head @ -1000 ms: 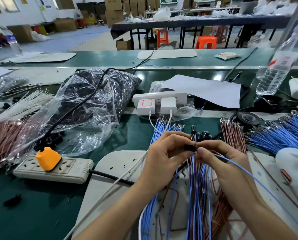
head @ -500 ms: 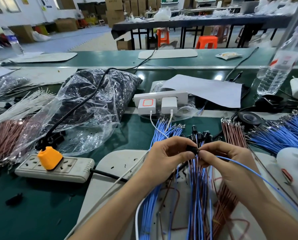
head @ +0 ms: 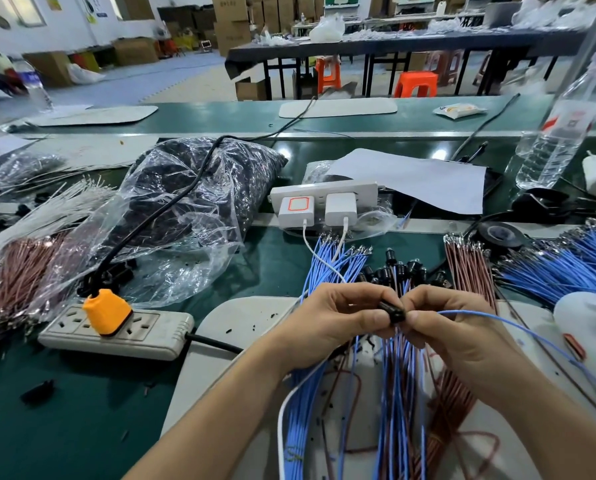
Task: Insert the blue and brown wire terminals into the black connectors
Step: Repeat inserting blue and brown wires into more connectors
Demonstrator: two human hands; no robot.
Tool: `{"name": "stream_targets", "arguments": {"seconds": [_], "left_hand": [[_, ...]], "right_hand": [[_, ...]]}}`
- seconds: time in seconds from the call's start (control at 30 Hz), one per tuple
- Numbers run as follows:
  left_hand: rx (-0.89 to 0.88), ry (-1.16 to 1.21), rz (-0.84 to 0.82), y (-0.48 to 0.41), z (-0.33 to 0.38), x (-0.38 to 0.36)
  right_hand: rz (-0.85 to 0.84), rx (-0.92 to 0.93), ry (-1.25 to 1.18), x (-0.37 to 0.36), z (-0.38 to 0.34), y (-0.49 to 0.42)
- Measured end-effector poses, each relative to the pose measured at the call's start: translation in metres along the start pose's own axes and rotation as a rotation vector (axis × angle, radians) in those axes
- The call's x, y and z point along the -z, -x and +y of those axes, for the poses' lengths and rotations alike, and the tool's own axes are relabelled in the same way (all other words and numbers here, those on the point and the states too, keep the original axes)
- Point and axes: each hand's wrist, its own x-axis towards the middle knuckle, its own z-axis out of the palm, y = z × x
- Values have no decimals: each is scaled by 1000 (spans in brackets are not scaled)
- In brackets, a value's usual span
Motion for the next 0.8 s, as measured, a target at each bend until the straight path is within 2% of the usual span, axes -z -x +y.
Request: {"name": "stream_targets", "arguments": {"seconds": [0.3,0.4,0.5,0.63,0.7,0.8], "left_hand": [[84,176,-206,-1,0,8],[75,273,-212,-1,1,11],[57,389,-76,-3,-1,10],[-55,500,232,-7,1,10],[-77,482,358,-8,2,11],[-105,344,443,-7,0,9]], "right_hand": [[-151,-80,-111,1,-1,1],[-223,-74,-257,2,-3,3],[-209,-56,-231,1,-3,4],[-67,-70,-52,1,-1,1],[13,-57,-4,2,-1,0],[154,-28,-109,4,3,-3]]}}
